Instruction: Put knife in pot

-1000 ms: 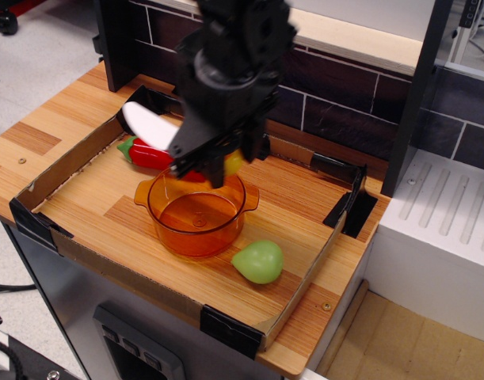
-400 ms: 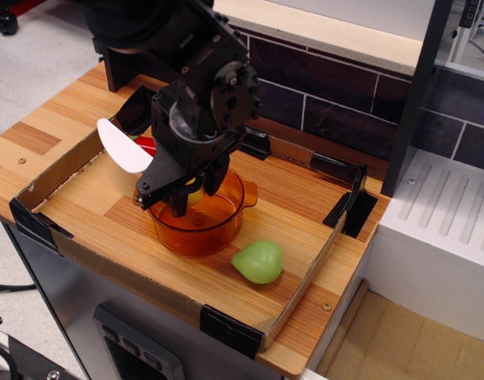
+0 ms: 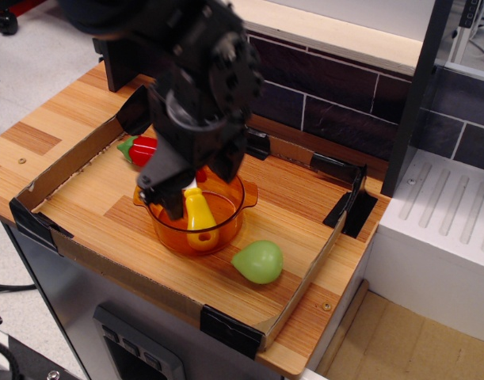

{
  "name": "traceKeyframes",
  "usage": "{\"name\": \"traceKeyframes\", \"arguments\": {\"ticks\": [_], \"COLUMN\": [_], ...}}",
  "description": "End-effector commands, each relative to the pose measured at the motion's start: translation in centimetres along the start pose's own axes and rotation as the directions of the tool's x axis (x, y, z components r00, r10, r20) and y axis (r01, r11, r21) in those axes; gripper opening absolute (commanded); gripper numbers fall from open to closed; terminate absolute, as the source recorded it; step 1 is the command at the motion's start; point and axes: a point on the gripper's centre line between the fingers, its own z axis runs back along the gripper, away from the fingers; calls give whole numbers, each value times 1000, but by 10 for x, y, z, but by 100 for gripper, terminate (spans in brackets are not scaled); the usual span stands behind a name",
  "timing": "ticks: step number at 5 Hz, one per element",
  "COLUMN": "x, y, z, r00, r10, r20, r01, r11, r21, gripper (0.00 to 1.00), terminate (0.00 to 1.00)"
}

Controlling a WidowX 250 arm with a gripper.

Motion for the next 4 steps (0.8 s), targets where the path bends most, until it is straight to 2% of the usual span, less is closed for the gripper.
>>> {"name": "traceKeyframes", "arguments": {"ticks": [1,2,3,4], "x": [35,51,51,51], "y": [-24,-28,-28,-28], "z": [68,90,90,90], "r00": [995,991,991,991], "r10": [99,132,132,132], "r20": [-17,-32,-32,-32], "r01": [-101,-134,-134,-134], "r11": [988,984,984,984], "r21": [-121,-113,-113,-113], "gripper": [100,100,100,100], "terminate": [0,0,0,100]}}
